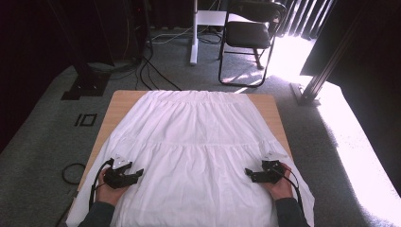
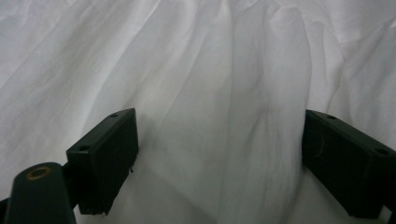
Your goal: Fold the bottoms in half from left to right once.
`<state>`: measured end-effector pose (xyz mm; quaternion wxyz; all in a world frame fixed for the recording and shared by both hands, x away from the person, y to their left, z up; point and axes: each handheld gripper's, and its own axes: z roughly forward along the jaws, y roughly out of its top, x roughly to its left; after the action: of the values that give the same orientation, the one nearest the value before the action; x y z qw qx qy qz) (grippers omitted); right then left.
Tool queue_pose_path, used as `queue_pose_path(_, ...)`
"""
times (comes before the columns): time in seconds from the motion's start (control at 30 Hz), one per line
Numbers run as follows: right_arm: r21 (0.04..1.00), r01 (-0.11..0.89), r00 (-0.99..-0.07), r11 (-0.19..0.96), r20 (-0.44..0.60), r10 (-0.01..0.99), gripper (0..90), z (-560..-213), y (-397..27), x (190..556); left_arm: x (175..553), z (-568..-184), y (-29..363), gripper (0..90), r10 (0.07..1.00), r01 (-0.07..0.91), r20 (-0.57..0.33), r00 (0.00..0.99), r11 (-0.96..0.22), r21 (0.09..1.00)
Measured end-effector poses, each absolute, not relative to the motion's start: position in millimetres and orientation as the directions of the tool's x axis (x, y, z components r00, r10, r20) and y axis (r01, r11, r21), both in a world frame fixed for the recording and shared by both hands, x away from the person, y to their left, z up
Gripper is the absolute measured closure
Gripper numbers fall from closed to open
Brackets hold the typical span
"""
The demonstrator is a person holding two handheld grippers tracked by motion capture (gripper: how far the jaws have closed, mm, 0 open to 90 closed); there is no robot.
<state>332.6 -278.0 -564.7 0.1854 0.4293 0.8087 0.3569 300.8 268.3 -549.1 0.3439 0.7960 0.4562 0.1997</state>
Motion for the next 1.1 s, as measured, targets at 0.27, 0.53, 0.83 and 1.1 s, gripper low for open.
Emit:
queue_pose_path(0.27, 0.737, 0.562, -0.561, 0.376, 0.007, 0.827, 12.5, -565, -278, 332, 292, -534, 269, 39.9, 0.851, 0.545, 0.022, 0.524, -0.356, 0.76)
queue_pose_path(0.53, 0.737, 0.562, -0.561, 0.375, 0.007, 0.828, 12.5, -565, -278, 332, 284, -520, 291, 39.6, 0.867, 0.511, 0.055, 0.496, -0.342, 0.788)
queue_pose_path(0.83, 0.737, 0.563, -0.561, 0.374, 0.008, 0.828, 12.6, -565, -278, 332, 275, -513, 330, 44.0, 0.902, 0.54, 0.045, 0.429, -0.296, 0.788)
queue_pose_path(1.1, 0.737, 0.562, -0.561, 0.374, 0.008, 0.828, 12.6, -565, -278, 332, 268, -511, 364, 46.8, 0.947, 0.576, 0.071, 0.312, -0.248, 0.779)
